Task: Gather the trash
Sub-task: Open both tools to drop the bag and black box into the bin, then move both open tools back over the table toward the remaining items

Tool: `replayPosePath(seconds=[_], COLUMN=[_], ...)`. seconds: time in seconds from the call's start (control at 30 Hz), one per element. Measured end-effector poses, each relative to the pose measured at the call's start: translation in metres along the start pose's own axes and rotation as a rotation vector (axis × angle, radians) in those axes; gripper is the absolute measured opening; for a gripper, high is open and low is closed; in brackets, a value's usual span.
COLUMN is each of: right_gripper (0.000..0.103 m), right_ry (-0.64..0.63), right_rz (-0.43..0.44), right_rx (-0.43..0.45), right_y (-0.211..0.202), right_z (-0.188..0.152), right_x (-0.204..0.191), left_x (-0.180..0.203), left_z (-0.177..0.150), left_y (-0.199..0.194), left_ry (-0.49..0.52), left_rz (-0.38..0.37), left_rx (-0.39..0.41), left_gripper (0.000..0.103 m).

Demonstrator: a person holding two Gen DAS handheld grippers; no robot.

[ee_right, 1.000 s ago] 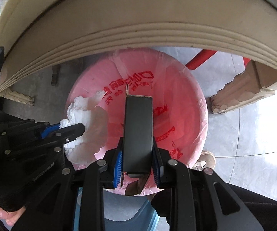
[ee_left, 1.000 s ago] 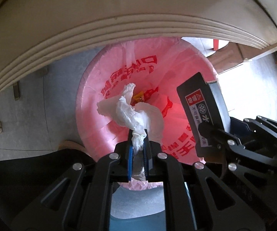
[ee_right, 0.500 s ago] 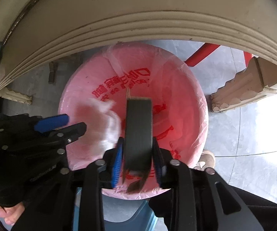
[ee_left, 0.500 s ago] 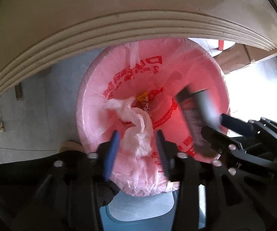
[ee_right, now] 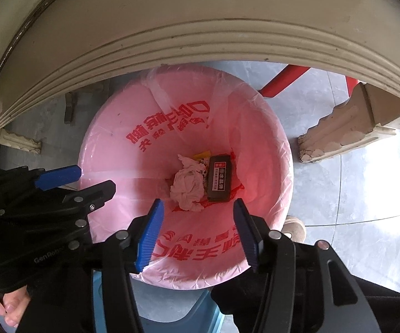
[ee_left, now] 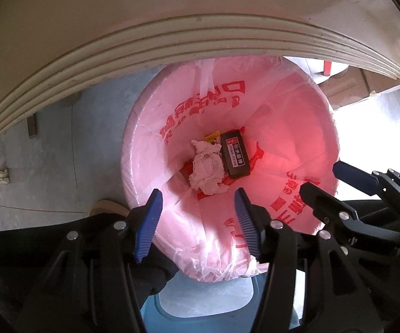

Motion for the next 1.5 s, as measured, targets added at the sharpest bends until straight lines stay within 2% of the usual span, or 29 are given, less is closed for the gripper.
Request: replayPosePath(seconds=[0.4, 0.6, 0.67, 0.7, 0.73, 0.77, 1.0, 1.07, 1.2, 1.37, 1.5], right_gripper=[0.052, 0.052, 0.054, 0.057, 0.066, 0.069, 0.069, 0.073, 0.077, 0.084, 0.088], right_ry=[0.013, 0.026, 0.028, 0.025, 0.026, 0.025, -0.008, -0.017, -0.057, -0.135, -0.167], right_rz=[0.011, 0.024, 0.018, 0.008, 0.001, -0.002, 0.004, 0.016, 0.009, -0.036, -0.032], right_rx=[0.009, 0.027, 0.060, 0.080, 0.097, 0.123, 0.262, 0.314, 0.393, 0.484, 0.535], right_y=[-0.006, -0.019, -0.035, -0.044, -0.051, -0.061, -0.135, -0.164, -0.210, -0.266, -0.300], right_z=[-0.003, -0.006, -0.008, -0.009, -0.010, -0.011, -0.009, -0.006, 0.002, 0.020, 0.036], right_x=[0.001, -0.002, -0.003, -0.003, -0.004, -0.005, -0.017, -0.020, -0.028, -0.033, -0.030], left_x=[0.000, 0.001, 0.000, -0.001, -0.003, -0.004, -0.012, -0.014, -0.020, -0.026, -0.032], left_z=[-0.005, -0.015, -0.020, -0.023, -0.026, -0.028, -0.043, -0.042, -0.033, -0.017, -0.004], left_y=[-0.009, -0.025, -0.036, -0.045, -0.054, -0.064, -0.141, -0.168, -0.238, -0.301, -0.334], left_ry=[0.012, 0.065, 0.079, 0.081, 0.082, 0.083, 0.125, 0.135, 0.150, 0.170, 0.167], left_rz=[0.001, 0.046, 0.062, 0.058, 0.050, 0.046, 0.063, 0.075, 0.091, 0.080, 0.070], left_rx=[0.022, 0.043, 0.059, 0.069, 0.082, 0.096, 0.205, 0.248, 0.373, 0.448, 0.489], left_gripper=[0.054, 0.055, 0.059, 0.065, 0.066, 0.066, 0.066, 0.066, 0.078, 0.081, 0.082])
Point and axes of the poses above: each gripper's, at about its wrist camera, not at the fingertips, and y roughly the way its jaws point, x to its right, z to its top, the point moved 4 cm from there along y, roughly the way its jaws point, and after that the axes turned 4 degrees about -y, right-handed, at the moved point
